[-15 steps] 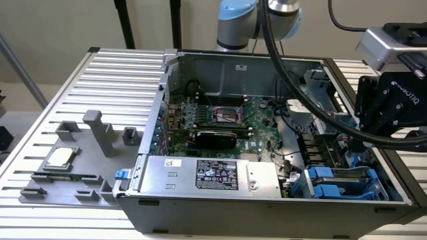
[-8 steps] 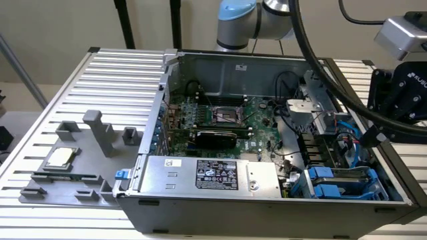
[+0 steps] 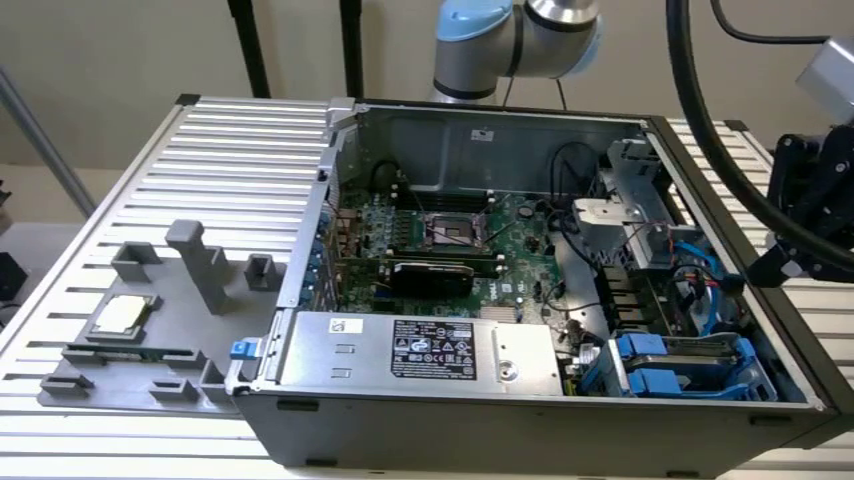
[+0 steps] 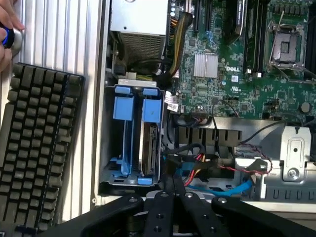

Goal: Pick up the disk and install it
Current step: 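Insert the first disk wire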

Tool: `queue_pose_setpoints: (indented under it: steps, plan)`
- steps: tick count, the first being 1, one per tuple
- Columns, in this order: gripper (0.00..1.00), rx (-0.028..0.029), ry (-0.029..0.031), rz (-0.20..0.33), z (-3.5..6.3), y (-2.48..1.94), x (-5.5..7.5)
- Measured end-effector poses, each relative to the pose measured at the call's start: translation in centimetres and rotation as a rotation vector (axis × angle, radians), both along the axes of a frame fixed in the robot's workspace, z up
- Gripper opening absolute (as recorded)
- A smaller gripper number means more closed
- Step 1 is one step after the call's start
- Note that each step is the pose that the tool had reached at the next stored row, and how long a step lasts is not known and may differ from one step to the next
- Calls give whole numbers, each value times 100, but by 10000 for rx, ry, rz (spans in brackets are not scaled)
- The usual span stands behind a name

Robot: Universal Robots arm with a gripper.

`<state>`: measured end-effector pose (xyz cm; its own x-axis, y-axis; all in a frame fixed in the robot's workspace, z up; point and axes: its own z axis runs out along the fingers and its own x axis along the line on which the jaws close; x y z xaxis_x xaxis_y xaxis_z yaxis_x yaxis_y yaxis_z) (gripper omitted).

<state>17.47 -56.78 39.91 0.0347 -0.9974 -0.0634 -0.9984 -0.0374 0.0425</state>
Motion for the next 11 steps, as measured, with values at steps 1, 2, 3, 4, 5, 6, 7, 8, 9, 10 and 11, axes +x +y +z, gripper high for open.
queue_pose_setpoints:
  steps: [1,2,3,4,5,6,7,8,9,10,11]
  plan:
    - [0,1,0,0,-18,0,5]
    - [0,-1,0,-1,-36,0,6]
    - [0,-1,0,-1,-54,1,8]
    - [0,-1,0,-1,-72,2,10]
    - [0,-2,0,0,-90,5,13]
    - [0,-1,-1,0,-108,7,15]
    - [0,-2,-1,0,-125,10,17]
    - [0,-1,-1,0,-144,12,18]
    - [0,-1,0,-1,-162,14,18]
    - [0,-2,-1,-1,-181,17,19]
    - [0,-2,-1,0,-199,19,19]
